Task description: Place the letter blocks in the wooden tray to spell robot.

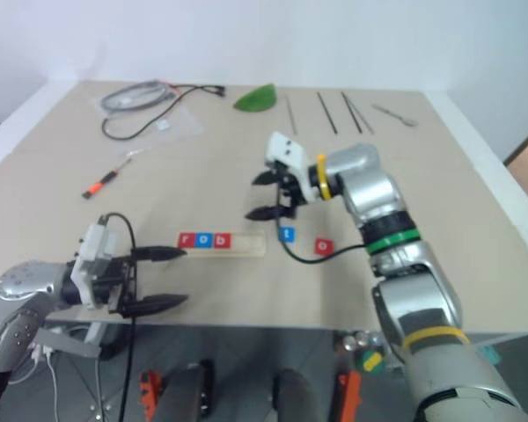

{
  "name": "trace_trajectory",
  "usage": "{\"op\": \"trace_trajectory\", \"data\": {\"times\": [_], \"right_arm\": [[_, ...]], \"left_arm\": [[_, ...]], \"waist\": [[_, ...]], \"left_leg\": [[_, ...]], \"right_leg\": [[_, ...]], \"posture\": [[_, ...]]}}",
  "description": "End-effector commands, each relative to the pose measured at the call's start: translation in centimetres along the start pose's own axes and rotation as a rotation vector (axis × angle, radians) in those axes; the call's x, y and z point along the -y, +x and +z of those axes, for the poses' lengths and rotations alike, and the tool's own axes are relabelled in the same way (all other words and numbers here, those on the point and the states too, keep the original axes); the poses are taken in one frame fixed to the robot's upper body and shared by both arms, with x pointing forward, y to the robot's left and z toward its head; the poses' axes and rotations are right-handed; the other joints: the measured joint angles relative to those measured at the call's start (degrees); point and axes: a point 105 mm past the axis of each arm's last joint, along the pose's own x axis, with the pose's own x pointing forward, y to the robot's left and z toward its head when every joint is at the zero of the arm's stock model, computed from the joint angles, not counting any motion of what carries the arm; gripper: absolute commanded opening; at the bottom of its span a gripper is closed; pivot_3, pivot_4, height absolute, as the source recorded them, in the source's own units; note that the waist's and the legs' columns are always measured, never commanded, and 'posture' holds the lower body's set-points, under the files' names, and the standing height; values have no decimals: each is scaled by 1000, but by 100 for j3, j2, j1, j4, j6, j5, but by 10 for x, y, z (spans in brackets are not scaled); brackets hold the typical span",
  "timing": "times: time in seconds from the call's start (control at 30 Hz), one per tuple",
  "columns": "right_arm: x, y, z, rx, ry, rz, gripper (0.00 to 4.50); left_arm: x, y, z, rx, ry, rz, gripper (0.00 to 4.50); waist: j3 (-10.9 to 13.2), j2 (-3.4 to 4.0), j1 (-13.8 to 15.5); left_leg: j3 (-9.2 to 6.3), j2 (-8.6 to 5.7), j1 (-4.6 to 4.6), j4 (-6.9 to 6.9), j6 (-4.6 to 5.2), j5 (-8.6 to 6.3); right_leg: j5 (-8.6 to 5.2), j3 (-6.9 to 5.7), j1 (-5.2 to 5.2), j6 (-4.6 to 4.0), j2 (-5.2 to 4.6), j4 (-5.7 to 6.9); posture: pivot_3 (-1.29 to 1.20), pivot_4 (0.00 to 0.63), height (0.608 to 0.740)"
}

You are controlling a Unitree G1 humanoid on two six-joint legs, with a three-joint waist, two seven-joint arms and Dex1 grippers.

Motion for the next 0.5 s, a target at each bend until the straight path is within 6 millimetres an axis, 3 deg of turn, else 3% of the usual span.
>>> {"op": "trace_trajectory", "data": {"times": [0.03, 0.23, 0.5], "right_arm": [[-2, -27, -15, -9, 22, -54, 4466], [5, -60, -63, -76, 101, -199, 4466], [7, -66, -81, -53, 183, -234, 4466]], "left_arm": [[3, 4, 8, 17, 34, -33, 4500], [-1, 5, 9, 20, 24, -62, 4500], [-5, 21, 19, 73, 22, -111, 4500]], "waist": [[1, 1, -8], [3, 5, -76], [3, 5, -69]], "left_leg": [[1, 0, 0, 0, 0, 0], [0, 2, 11, -1, 1, 0], [2, -2, 18, 22, 2, 1]], "right_leg": [[-1, 1, -3, 1, 0, 1], [-1, 7, -8, 8, 9, 7], [14, 24, 7, 13, 10, 5]], "posture": [[0, 150, 740], [0, 150, 740], [0, 150, 740]]}}
